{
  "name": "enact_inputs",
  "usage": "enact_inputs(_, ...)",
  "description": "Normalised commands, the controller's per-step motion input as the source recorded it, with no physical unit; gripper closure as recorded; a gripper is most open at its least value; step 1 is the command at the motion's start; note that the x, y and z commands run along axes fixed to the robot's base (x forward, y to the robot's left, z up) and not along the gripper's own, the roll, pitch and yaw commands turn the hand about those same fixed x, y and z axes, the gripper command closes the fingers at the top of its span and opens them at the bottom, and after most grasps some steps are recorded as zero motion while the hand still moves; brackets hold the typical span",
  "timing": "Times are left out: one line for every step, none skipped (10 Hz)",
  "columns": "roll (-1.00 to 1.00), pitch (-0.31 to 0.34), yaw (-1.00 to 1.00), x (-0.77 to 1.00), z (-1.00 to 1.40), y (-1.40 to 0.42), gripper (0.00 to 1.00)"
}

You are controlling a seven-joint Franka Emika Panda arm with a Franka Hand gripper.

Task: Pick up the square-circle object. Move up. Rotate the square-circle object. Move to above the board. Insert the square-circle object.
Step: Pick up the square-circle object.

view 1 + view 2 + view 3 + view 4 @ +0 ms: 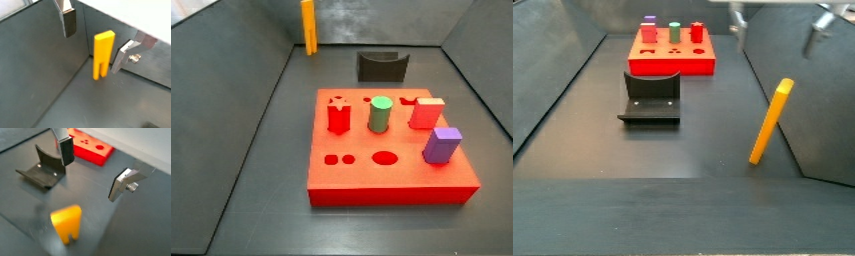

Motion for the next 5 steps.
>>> enact_inputs(-0.03, -0.019, -0.34, -0.49, -0.08, 0.47, 0.00)
enact_inputs(-0.14, -0.017, -0.39, 0.02, -0.05, 0.45, 0.00)
enact_inputs(-0.17, -0.050, -0.52, 0.30, -0.07, 0.31, 0.00)
enact_inputs(-0.19, -0.074, -0.61, 0.42, -0.09, 0.22, 0.00)
enact_inputs(-0.19, -0.071, -0.59, 0.45, -0.13, 0.23, 0.00)
